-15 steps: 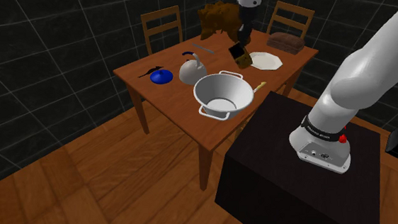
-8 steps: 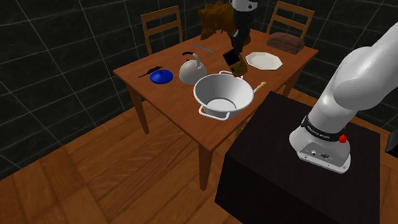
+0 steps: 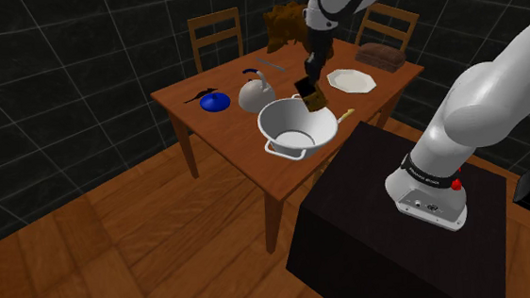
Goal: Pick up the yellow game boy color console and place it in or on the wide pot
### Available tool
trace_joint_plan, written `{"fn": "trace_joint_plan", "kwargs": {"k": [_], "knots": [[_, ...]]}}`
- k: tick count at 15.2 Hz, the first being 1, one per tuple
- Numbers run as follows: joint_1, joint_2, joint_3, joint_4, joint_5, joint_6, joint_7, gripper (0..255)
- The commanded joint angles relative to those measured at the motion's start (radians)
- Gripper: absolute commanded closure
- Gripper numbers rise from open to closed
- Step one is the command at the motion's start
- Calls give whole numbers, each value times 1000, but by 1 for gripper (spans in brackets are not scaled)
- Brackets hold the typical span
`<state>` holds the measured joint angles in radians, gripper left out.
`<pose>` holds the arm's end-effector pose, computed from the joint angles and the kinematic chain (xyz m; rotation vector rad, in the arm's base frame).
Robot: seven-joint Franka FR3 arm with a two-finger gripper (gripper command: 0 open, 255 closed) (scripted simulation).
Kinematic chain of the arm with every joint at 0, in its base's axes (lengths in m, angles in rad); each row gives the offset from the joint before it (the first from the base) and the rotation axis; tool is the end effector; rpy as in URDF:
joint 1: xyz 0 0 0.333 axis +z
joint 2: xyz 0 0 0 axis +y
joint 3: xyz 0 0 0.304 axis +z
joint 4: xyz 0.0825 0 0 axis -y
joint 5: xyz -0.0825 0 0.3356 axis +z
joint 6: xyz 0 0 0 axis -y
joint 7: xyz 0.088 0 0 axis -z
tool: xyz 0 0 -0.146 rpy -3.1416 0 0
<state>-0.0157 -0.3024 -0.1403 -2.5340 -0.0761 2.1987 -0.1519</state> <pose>0.3819 -0.0637 0.3570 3.1264 0.0762 -0.0582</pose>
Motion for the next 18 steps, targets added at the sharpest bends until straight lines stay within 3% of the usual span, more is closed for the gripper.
{"fn": "trace_joint_plan", "kwargs": {"k": [1,13,18], "knots": [[0,21,-2,-13,1,34,-1,255],[3,146,-10,-77,10,224,-7,255],[3,149,-11,-78,10,228,-7,255]]}}
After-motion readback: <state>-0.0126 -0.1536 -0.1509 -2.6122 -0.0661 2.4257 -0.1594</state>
